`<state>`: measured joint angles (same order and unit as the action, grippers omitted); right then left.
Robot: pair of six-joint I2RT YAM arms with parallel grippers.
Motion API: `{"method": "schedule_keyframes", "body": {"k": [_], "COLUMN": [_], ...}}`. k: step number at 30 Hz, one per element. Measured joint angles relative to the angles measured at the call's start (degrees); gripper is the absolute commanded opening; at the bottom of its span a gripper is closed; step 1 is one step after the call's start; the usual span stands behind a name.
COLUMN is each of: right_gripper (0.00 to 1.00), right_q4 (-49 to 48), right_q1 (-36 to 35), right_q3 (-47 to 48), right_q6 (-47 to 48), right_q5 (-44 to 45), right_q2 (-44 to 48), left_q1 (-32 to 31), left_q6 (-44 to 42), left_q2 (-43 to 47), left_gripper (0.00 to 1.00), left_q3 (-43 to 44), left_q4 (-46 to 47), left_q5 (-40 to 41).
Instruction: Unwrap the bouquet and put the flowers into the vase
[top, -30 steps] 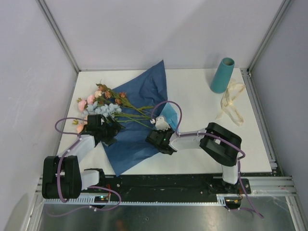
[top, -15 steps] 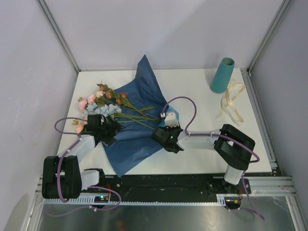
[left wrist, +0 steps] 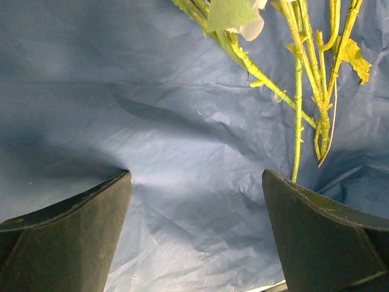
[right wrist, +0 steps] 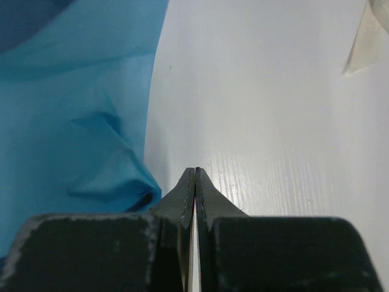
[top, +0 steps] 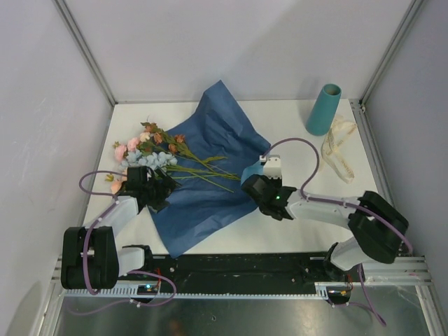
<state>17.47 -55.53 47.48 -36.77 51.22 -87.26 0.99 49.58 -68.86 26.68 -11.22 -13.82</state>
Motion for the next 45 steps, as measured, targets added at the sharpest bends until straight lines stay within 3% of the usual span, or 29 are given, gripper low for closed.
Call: {"method": "schedule_keyframes", "body": {"k": [5,13,20,24,29,35,45], "right_gripper": [0.0,0.18,0.2,0.2,0.18,0.15,0.14], "right_q4": [-5.1,-5.2,-4.4,-7.3,-10.6,-11.8,-12.4], "right_q1": [2.4,3.0,2.5,2.8,3.7,10.4,17.7], "right_q3": [-3.3,-5.2,-5.1,-4.8,-4.6,-4.5,-9.1], "right_q6": [0.5,0.3,2.5,5.8,7.1,5.4,-0.3], "right_q5": [-4.4,-7.1,-7.2,-11.3,-18.3,-26.1,-32.1], "right_q2": [5.1,11.5,26.9,30.3,27.1,17.2,6.6], "left_q1": [0.0,0.0,0.3,0.4,0.4,0.4,0.4], "left_q6": [0.0,0.0,-0.1,-0.1,-1.1,-6.9,-17.6], "left_q2": [0.0,0.7,3.7,7.1,11.7,17.9,22.0], "left_gripper": [0.98,0.98,0.98,0.98,0.98,0.99,1.0], "left_q3": [0.0,0.0,0.0,0.4,3.8,9.7,11.9], "left_q4": [0.0,-0.2,-3.8,-6.0,-8.6,-11.5,-16.8], "left_q5": [0.0,0.2,1.2,1.1,0.1,-2.2,-7.6]}}
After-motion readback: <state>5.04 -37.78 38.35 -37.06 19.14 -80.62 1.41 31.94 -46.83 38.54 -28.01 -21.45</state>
